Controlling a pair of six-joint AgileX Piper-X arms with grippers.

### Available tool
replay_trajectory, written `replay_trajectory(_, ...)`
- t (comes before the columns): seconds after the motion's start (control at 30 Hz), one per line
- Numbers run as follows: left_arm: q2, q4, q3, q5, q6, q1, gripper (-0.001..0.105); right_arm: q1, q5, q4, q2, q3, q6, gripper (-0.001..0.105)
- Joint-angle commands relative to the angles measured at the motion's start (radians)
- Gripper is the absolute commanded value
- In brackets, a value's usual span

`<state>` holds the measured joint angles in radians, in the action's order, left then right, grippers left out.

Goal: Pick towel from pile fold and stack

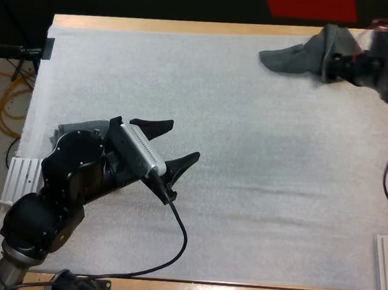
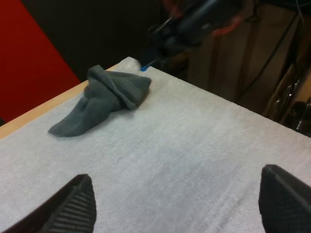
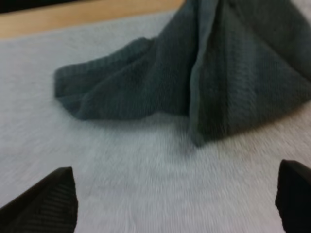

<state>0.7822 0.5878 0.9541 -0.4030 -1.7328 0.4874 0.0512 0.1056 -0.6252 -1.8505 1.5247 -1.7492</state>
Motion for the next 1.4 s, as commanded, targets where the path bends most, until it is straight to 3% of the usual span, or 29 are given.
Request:
replay_trajectory(0.0, -0.001, -0.016, 0.006, -0.015, -0.024, 0.005, 0.068, 0.015, -0.026, 0.008, -0.029, 0.04, 0.002, 0.08)
replay_trajectory(0.27, -0.001, -0.016, 0.006, -0.051, -0.129, 0.005, 0.068, 0.094, -0.232, 0.008, -0.291, 0.245, -0.005, 0.08)
replay_trajectory(0.47, -0.001, -0.016, 0.006, -0.051, -0.131, 0.005, 0.068, 0.103, -0.315, 0.008, -0.41, 0.336, 0.004, 0.071)
replay_trajectory(0.6, -0.001, -0.016, 0.006, -0.051, -0.137, 0.005, 0.068, 0.103, -0.313, 0.003, -0.463, 0.377, 0.044, 0.071)
replay_trajectory(0.7, -0.001, -0.016, 0.006, -0.051, -0.137, 0.005, 0.068, 0.103, -0.313, -0.019, -0.499, 0.407, 0.084, 0.059)
replay_trajectory(0.8, -0.001, -0.016, 0.006, -0.051, -0.137, 0.005, 0.068, 0.103, -0.336, -0.049, -0.526, 0.422, 0.109, 0.037)
replay_trajectory(0.87, -0.001, -0.016, 0.006, -0.051, -0.137, 0.005, 0.068, 0.103, -0.334, -0.074, -0.533, 0.423, 0.109, 0.013)
replay_trajectory(0.93, -0.001, -0.016, 0.006, -0.051, -0.137, 0.005, 0.068, 0.103, -0.332, -0.087, -0.531, 0.428, 0.109, 0.001)
replay_trajectory(1.17, -0.001, -0.016, 0.006, -0.051, -0.137, 0.005, 0.068, 0.108, -0.331, -0.12, -0.463, 0.48, 0.037, 0.0)
replay_trajectory(1.37, -0.001, -0.019, 0.006, -0.049, -0.124, 0.003, 0.068, 0.131, -0.296, -0.123, -0.258, 0.485, -0.066, 0.0)
